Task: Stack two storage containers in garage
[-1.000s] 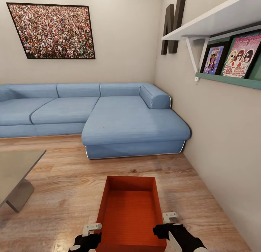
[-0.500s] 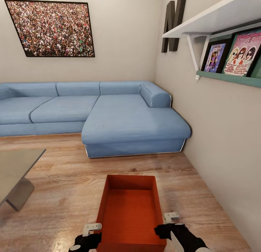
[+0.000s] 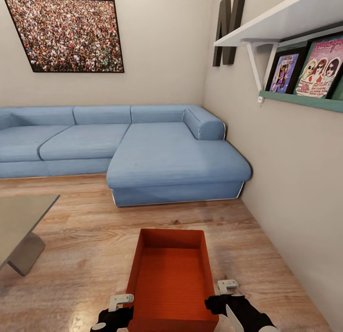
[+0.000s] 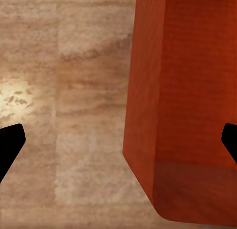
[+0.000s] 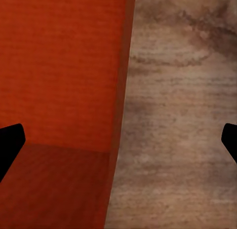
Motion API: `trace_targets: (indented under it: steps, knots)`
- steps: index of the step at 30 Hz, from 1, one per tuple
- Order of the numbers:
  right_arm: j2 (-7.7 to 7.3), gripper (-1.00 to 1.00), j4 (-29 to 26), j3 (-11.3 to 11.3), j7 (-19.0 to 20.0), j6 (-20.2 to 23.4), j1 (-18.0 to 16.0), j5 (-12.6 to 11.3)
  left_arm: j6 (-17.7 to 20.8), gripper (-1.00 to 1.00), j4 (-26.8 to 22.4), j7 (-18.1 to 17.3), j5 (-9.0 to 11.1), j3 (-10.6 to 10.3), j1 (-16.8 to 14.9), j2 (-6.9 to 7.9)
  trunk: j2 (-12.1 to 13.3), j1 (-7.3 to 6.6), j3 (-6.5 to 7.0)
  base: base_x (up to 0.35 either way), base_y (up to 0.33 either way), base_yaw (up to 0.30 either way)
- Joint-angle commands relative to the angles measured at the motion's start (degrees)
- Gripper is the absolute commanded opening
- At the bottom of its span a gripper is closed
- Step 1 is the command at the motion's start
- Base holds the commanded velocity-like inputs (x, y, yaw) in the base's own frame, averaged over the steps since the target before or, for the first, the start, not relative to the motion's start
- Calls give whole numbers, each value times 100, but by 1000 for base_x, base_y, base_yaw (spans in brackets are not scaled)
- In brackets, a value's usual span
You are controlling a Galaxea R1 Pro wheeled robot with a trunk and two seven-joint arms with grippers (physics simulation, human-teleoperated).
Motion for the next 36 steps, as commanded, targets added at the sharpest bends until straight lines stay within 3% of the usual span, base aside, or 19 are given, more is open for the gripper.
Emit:
trace_targets:
  steps: [1, 36]
  knots:
    - [0, 100, -13, -6, 21, 36, 2, 41, -20, 100, 4, 30, 46, -49, -3, 1, -2, -1, -5, 0, 0, 0]
    - [0, 100, -13, -3, 22, 36, 1, 51, -24, 100, 4, 28, 40, -56, -3, 0, -9, 12, -116, 0, 0, 0]
